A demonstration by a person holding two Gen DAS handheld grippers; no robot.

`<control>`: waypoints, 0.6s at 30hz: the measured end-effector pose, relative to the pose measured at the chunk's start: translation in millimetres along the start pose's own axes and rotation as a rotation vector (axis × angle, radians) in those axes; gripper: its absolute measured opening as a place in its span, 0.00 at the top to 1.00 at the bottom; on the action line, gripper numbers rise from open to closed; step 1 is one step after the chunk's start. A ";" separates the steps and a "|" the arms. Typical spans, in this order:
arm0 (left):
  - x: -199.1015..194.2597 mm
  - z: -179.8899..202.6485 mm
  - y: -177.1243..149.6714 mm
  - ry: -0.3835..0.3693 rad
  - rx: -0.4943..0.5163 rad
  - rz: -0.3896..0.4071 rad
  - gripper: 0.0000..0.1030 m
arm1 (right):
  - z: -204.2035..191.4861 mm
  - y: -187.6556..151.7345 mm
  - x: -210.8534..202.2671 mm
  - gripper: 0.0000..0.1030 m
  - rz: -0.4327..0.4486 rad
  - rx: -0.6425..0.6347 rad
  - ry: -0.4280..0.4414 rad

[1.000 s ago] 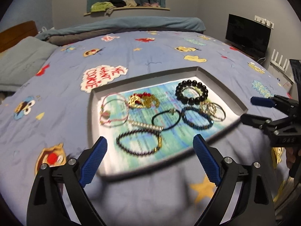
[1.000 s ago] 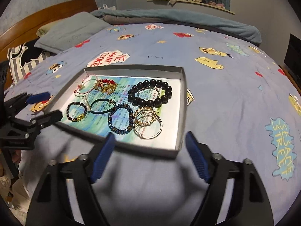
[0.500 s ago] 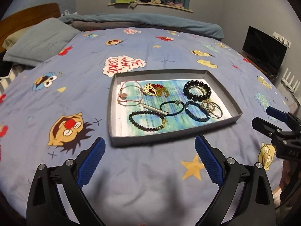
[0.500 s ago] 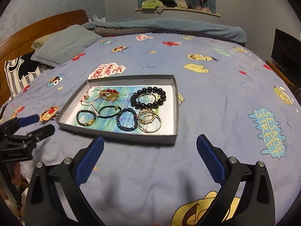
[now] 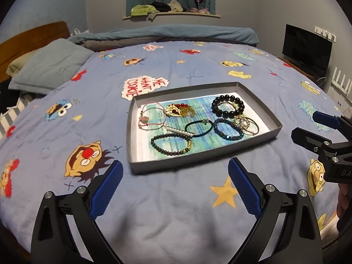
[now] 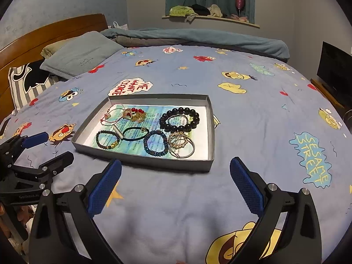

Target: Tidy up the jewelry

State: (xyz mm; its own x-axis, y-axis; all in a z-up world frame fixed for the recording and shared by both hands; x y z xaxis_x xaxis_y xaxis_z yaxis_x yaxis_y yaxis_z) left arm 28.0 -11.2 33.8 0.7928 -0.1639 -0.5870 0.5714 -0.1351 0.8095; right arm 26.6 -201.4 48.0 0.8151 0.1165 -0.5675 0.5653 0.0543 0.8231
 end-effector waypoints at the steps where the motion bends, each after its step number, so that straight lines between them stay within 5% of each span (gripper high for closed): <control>1: -0.1 -0.3 0.0 -0.001 -0.002 0.000 0.07 | 0.0 -0.1 0.0 0.05 -0.001 -0.002 0.000; 18: 0.1 -2.1 0.4 -0.002 -0.003 -0.003 0.07 | 0.4 -1.6 -0.4 0.05 0.000 -0.006 -0.001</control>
State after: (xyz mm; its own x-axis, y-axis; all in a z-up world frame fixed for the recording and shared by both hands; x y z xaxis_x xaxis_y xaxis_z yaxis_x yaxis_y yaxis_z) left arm 28.8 -9.2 34.1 0.7908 -0.1657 -0.5891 0.5742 -0.1322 0.8080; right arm 25.4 -202.0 47.0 0.8153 0.1159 -0.5674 0.5644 0.0606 0.8233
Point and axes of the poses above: each gripper's, at about its wrist camera, not at the fingertips, and x roughly the way its jaws point, z to its right, y to its top, the point moved 1 cm from there along x, roughly the way its jaws point, and after that the axes turned 7 degrees about z, right-handed, at the moved point
